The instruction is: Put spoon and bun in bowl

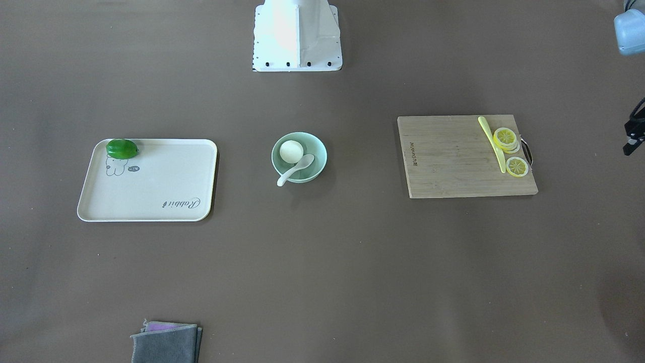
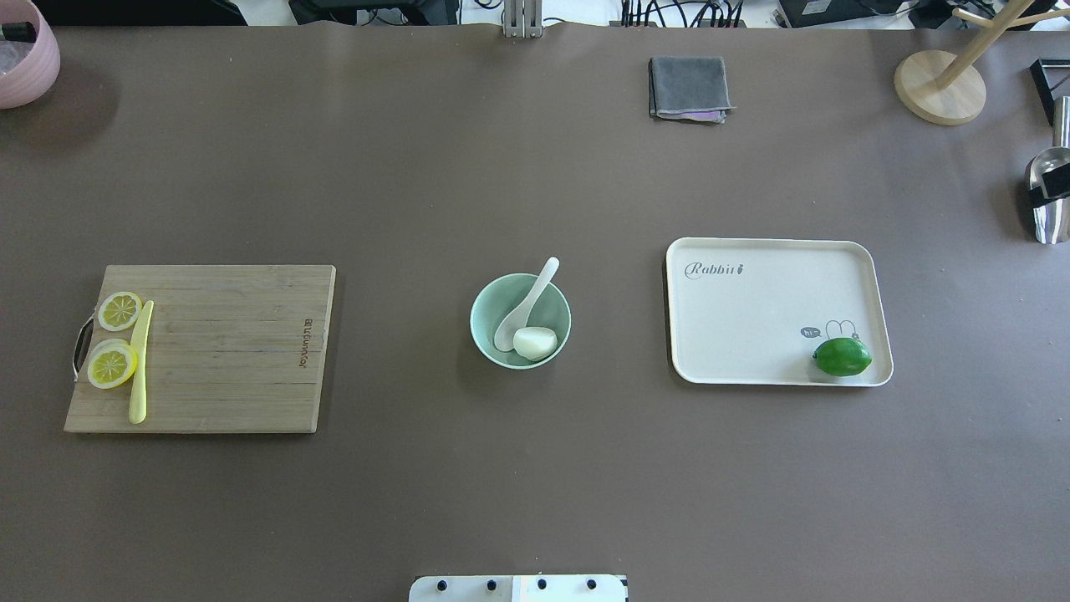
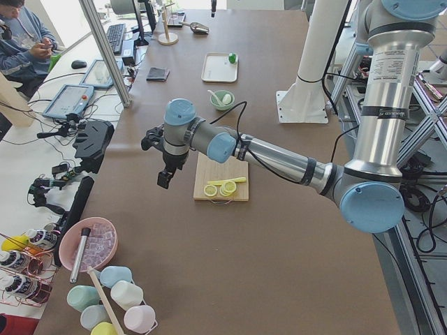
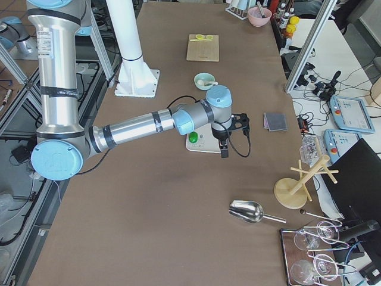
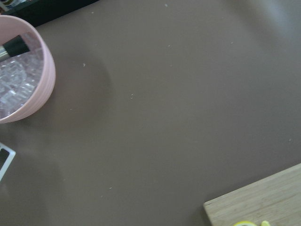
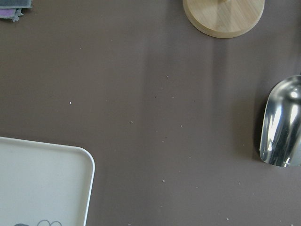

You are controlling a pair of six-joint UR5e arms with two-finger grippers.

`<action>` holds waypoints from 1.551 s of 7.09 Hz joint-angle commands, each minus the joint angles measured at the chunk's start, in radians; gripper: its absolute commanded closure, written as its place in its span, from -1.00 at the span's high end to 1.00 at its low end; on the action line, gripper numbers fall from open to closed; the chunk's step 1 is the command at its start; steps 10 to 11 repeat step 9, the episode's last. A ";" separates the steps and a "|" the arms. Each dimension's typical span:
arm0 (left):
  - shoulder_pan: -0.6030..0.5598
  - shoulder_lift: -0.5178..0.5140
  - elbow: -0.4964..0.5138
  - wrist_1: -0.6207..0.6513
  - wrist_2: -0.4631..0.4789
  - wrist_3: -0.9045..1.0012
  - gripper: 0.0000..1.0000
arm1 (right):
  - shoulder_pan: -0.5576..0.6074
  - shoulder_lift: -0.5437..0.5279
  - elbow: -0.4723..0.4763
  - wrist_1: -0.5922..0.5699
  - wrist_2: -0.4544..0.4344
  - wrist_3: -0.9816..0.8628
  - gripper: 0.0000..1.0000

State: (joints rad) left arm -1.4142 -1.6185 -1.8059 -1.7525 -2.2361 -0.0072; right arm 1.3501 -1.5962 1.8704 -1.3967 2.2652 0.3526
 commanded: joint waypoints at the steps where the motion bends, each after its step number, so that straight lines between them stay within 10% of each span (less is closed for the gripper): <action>1: -0.028 0.092 0.006 -0.065 0.004 0.052 0.97 | 0.050 -0.019 -0.025 0.002 0.005 -0.125 1.00; 11: -0.100 0.120 0.045 -0.071 -0.053 0.058 0.97 | 0.104 -0.031 -0.123 0.012 0.062 -0.276 1.00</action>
